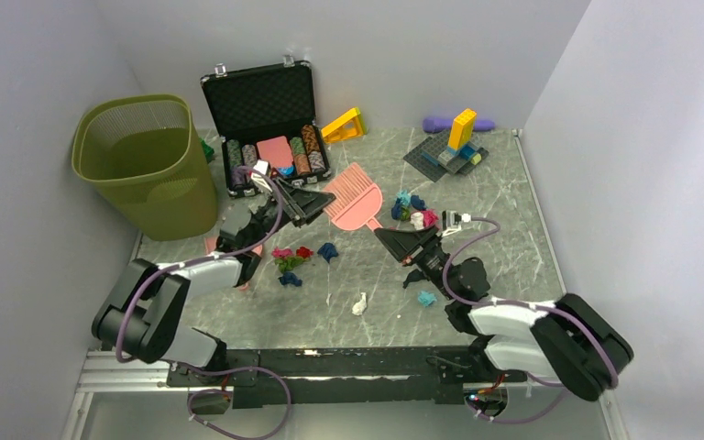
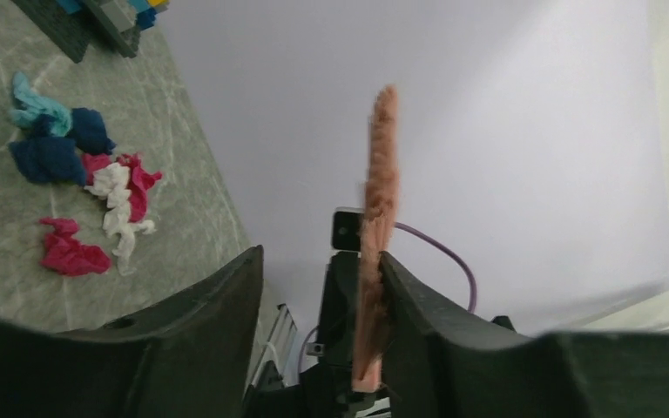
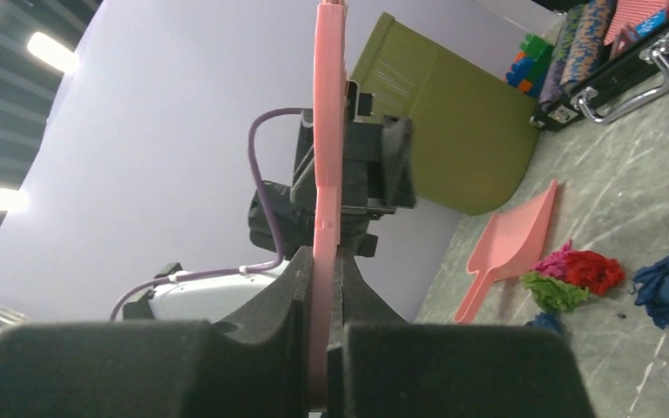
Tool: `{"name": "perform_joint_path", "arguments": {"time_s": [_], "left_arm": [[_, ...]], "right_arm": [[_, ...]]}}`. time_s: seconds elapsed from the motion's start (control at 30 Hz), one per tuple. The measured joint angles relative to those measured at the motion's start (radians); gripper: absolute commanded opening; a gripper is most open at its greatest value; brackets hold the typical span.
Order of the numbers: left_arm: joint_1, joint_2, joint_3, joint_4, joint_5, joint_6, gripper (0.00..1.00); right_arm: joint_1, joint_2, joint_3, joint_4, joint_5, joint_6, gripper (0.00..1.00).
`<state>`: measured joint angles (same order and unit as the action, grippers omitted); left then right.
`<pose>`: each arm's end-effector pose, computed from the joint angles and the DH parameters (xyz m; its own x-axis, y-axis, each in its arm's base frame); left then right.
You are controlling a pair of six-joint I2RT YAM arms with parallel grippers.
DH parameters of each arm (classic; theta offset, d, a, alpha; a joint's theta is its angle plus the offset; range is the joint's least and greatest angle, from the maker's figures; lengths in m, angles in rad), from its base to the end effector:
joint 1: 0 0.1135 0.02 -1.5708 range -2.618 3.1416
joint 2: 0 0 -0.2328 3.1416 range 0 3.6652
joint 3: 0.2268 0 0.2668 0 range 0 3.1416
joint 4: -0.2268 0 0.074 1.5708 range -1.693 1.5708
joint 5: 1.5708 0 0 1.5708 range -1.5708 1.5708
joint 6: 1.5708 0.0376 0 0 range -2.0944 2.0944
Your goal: Sweep away the paper scraps from the table
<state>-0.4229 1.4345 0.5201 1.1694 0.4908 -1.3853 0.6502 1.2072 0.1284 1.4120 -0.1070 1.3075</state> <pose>0.2647 -0.1386 0.2018 -0.7221 -0.6256 -0.2953 0.3695 0.0121 -0.9291 0.1712 0.1353 0.1667 -0.5909 0.7567 -0.2797 -0.4289 -0.0011 0.9033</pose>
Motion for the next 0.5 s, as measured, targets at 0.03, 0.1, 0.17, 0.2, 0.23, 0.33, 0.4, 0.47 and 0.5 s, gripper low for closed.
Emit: {"name": "perform_joint_path", "arguments": {"time_s": [0.03, 0.1, 0.17, 0.2, 0.23, 0.33, 0.4, 0.47, 0.5], "left_arm": [[0.003, -0.014, -0.006, -0.02, 0.0, 0.014, 0.7], [0.019, -0.059, -0.02, -0.082, 0.0, 0.045, 0.85], [0.055, -0.137, -0.038, -0.178, 0.002, 0.085, 0.98], [0.08, -0.185, -0.045, -0.24, 0.001, 0.111, 0.99], [0.101, -0.225, -0.045, -0.297, 0.0, 0.135, 0.99], [0.172, -0.38, -0.028, -0.572, -0.029, 0.254, 0.99], [0.199, -0.486, 0.039, -0.853, -0.107, 0.378, 1.0], [0.202, -0.551, 0.113, -1.064, -0.196, 0.474, 0.99], [0.202, -0.578, 0.15, -1.161, -0.246, 0.518, 0.99]], "right_arm": [[0.0, -0.027, 0.002, -0.027, 0.0, -0.003, 0.0], [0.0, -0.117, 0.005, -0.127, 0.005, -0.021, 0.0], [0.0, -0.238, 0.018, -0.284, 0.026, -0.052, 0.0], [0.0, -0.303, 0.033, -0.382, 0.041, -0.073, 0.0], [0.0, -0.373, 0.058, -0.505, 0.065, -0.1, 0.0], [0.0, -0.523, 0.187, -0.887, 0.168, -0.187, 0.0], [-0.001, -0.552, 0.323, -1.151, 0.267, -0.251, 0.0], [-0.001, -0.521, 0.477, -1.401, 0.376, -0.302, 0.0], [-0.001, -0.5, 0.534, -1.49, 0.42, -0.316, 0.0]]}}
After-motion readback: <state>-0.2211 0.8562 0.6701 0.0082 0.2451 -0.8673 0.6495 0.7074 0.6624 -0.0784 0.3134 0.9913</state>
